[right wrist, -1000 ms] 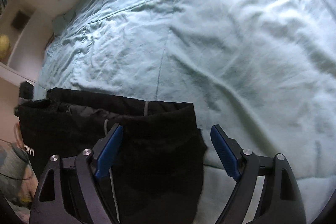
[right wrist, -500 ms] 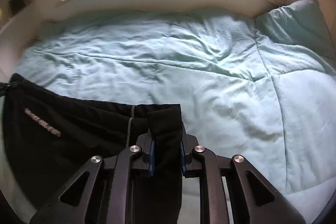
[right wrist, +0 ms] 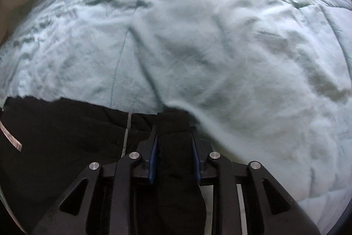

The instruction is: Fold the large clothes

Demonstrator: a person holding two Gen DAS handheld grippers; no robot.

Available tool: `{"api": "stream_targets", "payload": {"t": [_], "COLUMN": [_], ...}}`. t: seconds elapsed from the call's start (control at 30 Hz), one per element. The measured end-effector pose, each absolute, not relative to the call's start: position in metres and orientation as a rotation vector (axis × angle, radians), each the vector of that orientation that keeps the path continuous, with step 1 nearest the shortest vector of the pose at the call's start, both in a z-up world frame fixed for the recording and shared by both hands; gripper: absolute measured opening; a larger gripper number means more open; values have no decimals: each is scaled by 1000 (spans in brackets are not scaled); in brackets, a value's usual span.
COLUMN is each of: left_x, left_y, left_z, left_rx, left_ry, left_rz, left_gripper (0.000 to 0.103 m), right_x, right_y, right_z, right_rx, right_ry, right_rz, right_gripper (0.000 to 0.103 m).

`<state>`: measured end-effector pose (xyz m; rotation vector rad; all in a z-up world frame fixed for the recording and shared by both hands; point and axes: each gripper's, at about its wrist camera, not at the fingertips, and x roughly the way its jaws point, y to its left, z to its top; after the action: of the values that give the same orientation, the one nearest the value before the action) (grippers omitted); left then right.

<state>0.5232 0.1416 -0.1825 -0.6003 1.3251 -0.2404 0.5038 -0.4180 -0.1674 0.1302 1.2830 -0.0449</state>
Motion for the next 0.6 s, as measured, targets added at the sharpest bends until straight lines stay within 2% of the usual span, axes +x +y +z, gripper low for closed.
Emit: {"api": "stream_targets", "payload": {"t": [0.03, 0.13, 0.17, 0.2, 0.23, 0.27, 0.47, 0.6], "left_x": [519, 505, 497, 491, 483, 473, 398, 361], "left_y": [147, 177, 186, 189, 190, 187, 83, -15], "left_z": [-177, -157, -149, -141, -132, -123, -72, -92], "left_rx": [-626, -728, -720, -696, -681, -679, -506, -324], "left_ry": [1309, 1263, 1254, 1243, 1226, 1211, 1119, 1168], "left_rz": [-256, -314, -284, -265, -261, -262, -439, -529], "left_gripper": [43, 45, 45, 44, 44, 44, 48, 49], "right_x": [500, 475, 464, 453, 444, 433, 380, 373], "right_y": [-420, -424, -421, -417, -412, -407, -315, -244], "right_z": [-158, -116, -102, -89, -80, -72, -66, -89], "right_rx": [146, 159, 152, 148, 152, 168, 270, 141], "right_ry": [1270, 1195, 1176, 1163, 1152, 1136, 1129, 1151], "right_rz": [-42, -20, -6, 3, 12, 32, 213, 224], "right_gripper": [30, 33, 37, 52, 60, 74, 76, 76]}}
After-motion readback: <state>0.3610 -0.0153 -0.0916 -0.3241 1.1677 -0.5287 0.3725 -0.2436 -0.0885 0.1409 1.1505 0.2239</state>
